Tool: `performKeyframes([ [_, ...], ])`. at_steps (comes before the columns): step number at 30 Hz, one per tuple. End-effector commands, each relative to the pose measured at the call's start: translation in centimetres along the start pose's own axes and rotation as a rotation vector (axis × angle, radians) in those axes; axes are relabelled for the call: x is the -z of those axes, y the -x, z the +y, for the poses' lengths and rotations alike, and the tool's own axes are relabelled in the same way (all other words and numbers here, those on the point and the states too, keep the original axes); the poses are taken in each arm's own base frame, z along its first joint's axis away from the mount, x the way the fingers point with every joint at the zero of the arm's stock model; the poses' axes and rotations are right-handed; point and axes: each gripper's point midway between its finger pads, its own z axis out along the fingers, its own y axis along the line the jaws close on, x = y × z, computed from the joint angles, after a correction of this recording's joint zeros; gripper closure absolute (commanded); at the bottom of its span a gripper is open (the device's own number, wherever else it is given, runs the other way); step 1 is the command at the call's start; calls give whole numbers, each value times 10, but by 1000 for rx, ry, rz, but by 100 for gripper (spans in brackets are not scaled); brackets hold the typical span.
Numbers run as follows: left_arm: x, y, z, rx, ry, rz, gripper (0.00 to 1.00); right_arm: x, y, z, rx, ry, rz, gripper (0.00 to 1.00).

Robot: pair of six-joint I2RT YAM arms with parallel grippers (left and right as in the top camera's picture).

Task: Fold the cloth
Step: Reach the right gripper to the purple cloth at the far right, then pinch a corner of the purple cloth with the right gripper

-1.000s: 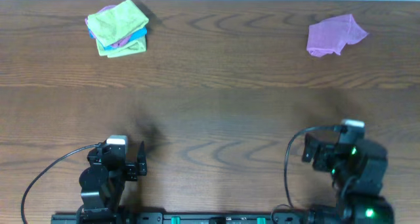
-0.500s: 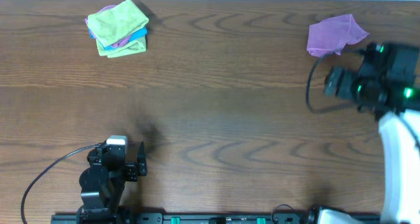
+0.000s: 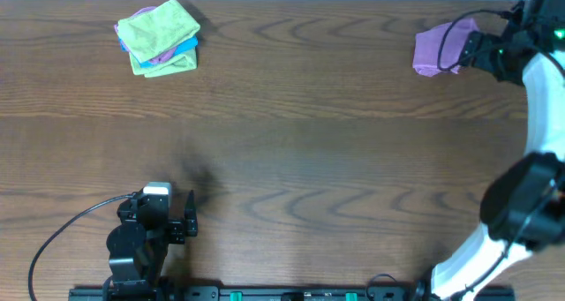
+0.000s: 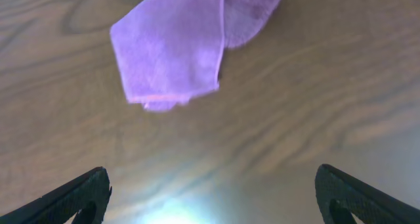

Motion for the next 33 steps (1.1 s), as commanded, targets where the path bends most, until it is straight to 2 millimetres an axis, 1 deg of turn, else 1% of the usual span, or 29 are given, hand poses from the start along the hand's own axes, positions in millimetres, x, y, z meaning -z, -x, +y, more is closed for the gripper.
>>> performKeyframes([
  [1,-1,-2,-1,-20,-4,1,4,-25,15,-1,-15,20,-14,1],
  [5,-1,-2,-1,-20,-4,1,5,-51,31,9,-8,82,-67,1],
  [8,-1,-2,-1,-20,-4,1,5,-69,46,9,-2,89,-131,1],
  [11,-1,-2,-1,-20,-4,1,5,-81,45,9,-3,91,-130,1],
  [14,-1,-2,-1,-20,-4,1,5,-97,45,14,1,122,-137,1],
  [17,-1,-2,-1,-20,-4,1,5,-118,40,16,-21,146,-125,1],
  [21,-1,-2,-1,-20,-4,1,5,-144,30,16,-47,149,-102,7],
  [23,-1,-2,-1,-20,-4,1,5,-150,28,15,-47,149,-101,16],
  [24,-1,-2,-1,-20,-4,1,5,-151,29,15,-50,151,-105,21],
  [25,-1,-2,-1,-20,-4,1,5,-154,29,17,-49,156,-108,24],
  [27,-1,-2,-1,-20,-4,1,5,-157,28,18,-50,159,-108,25],
  [28,-1,-2,-1,-20,-4,1,5,-158,28,18,-51,161,-106,27],
  [31,-1,-2,-1,-20,-4,1,5,-158,29,19,-53,165,-110,40],
  [33,-1,-2,-1,-20,-4,1,5,-155,31,20,-52,168,-116,42],
])
